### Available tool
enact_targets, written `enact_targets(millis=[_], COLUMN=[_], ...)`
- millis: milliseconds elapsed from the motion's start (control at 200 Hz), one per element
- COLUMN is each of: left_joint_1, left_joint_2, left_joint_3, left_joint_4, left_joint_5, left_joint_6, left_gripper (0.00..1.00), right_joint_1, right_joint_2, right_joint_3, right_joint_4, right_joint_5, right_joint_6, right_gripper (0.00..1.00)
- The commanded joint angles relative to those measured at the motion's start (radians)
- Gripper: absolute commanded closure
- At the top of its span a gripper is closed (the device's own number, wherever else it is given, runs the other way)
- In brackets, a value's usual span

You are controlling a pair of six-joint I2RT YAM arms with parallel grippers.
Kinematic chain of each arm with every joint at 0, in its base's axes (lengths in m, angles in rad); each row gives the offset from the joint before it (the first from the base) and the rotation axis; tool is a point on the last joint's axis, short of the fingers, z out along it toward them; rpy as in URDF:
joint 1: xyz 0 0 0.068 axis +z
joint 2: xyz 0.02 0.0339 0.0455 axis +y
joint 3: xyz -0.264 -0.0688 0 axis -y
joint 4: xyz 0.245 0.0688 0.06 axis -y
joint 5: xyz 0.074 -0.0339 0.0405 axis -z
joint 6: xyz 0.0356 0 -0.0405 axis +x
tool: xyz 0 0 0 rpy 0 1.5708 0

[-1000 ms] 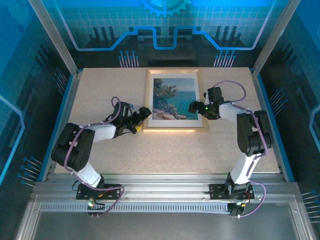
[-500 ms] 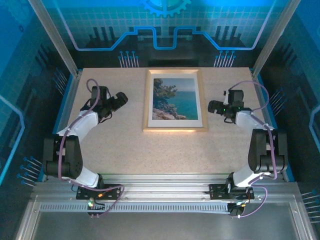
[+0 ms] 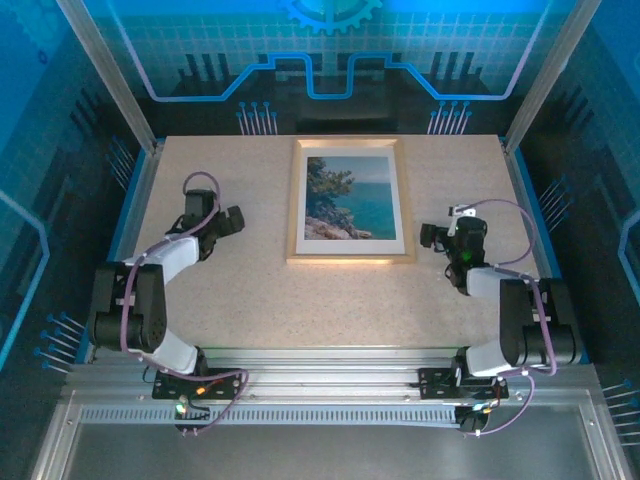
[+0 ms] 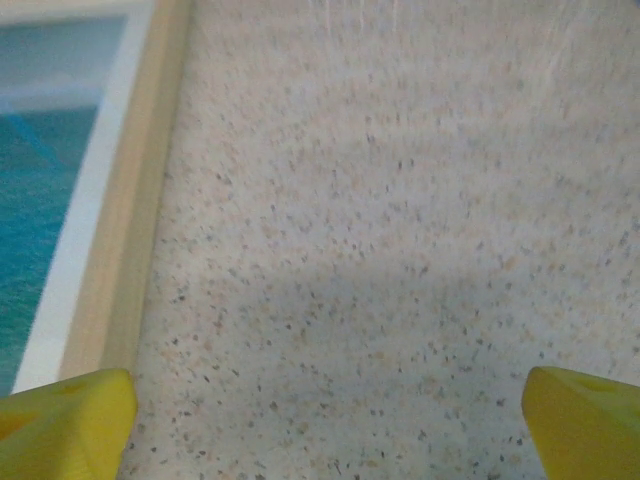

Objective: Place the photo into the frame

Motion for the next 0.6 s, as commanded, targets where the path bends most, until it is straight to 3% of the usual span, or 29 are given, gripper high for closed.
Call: enact_targets(millis=[0, 115, 165, 200, 340, 485, 595], left_joint_1=[0.008, 0.009, 0.007, 0.006, 0.009, 0.003, -0.004], left_joint_2=[0.015, 0.002, -0.011, -0.029, 0.024, -0.003, 0.001], left_joint_3=[-0.081, -0.15, -0.19, -0.234, -0.455, -0.395, -0.398], left_joint_4=[0.254, 0.401, 0.463, 0.518, 1.006, 0.838, 0.853], left_joint_5=[-0.016, 0.026, 0.073, 0.097, 0.089, 0.097, 0.09], left_joint_6=[0.118, 0.164, 0.184, 0.189, 0.19, 0.2, 0.203], left_gripper=[0.01, 0.01, 0.01, 0.01, 0.01, 0.01, 0.01], right_joint_1=[0.075, 0.081, 0.081, 0.076, 0.088, 0.09, 0.094], right_joint_2=[0.014, 0.058, 0.103, 0.087, 0.091, 0.092, 0.095], right_joint_3=[-0.069, -0.028, -0.076, -0.081, -0.064, -0.065, -0.063], right_joint_4=[0.29, 0.242, 0.396, 0.368, 0.347, 0.353, 0.354], right_joint_5=[0.117, 0.029, 0.048, 0.064, 0.077, 0.079, 0.073], right_joint_6=[-0.089, -0.116, -0.127, -0.104, -0.116, -0.117, -0.129], right_gripper=[0.0, 0.0, 0.0, 0.0, 0.0, 0.0, 0.0])
